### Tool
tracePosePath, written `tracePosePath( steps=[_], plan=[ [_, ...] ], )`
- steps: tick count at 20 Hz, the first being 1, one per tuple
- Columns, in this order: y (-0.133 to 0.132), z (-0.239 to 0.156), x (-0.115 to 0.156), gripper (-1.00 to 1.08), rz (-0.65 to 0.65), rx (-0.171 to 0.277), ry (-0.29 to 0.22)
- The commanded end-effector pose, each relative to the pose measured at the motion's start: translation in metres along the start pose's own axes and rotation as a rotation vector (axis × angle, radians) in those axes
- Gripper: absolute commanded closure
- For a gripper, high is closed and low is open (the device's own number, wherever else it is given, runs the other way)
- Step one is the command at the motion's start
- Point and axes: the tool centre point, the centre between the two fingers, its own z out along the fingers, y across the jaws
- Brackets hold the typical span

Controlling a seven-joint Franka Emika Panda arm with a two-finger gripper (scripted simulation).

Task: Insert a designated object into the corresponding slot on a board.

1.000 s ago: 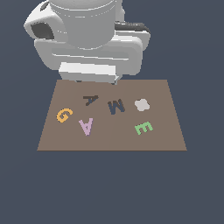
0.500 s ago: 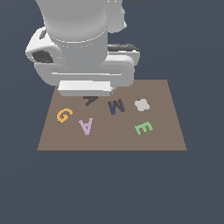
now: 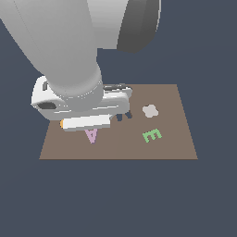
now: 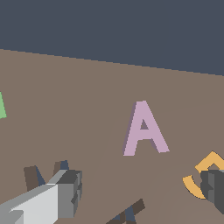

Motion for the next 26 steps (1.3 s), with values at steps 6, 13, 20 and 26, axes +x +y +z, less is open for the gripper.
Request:
tracePosePath(
  steps=[6,13,20,26],
  plan=[
    [0.011,0.032,0.021,-0.92,-0.075,0.003,0.003],
    [0.015,0.044,0.03,-0.92,-0.103,0.004,0.004],
    [0.014,0.043,0.03,-0.92,-0.1,0.004,0.004],
    [0.014,0.053,0.03,-0.92,-0.1,0.004,0.004]
  ],
)
